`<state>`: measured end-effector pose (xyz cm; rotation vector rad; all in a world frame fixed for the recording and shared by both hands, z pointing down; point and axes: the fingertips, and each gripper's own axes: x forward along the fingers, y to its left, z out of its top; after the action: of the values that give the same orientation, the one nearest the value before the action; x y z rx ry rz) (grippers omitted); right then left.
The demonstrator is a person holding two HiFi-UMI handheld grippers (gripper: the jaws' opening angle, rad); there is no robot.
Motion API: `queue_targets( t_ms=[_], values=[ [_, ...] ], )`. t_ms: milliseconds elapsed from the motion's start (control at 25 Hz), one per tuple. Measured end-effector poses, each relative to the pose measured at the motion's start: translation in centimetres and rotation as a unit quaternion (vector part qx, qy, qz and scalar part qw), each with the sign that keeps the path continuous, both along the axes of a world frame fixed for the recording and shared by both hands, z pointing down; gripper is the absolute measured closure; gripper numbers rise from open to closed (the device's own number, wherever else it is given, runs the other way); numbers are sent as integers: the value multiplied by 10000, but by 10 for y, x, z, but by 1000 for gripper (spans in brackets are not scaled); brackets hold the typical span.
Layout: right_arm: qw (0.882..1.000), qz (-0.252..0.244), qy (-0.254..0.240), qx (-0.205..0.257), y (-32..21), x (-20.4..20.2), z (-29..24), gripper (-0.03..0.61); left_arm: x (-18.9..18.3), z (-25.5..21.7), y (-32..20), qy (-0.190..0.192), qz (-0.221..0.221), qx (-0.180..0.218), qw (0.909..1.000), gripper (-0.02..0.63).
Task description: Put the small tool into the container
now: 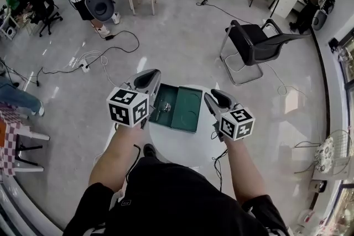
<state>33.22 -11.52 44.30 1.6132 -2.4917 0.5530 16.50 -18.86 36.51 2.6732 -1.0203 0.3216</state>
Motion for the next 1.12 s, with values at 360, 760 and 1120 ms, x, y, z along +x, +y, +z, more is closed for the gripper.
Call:
queue_targets(
  t_ms=[360, 760, 1120],
  values=[
    [9946, 77, -162, 1018, -1, 11, -94, 491, -10, -41, -4, -476, 238, 570, 9970, 601],
    [9752, 422, -271, 2155, 5, -2, -188, 568, -38, -86, -20, -428, -89, 1247, 9912, 601],
    [9674, 823, -109, 2392, 18, -3, -189, 569, -76, -80, -40, 5, -463, 1043, 9935, 601]
  ],
)
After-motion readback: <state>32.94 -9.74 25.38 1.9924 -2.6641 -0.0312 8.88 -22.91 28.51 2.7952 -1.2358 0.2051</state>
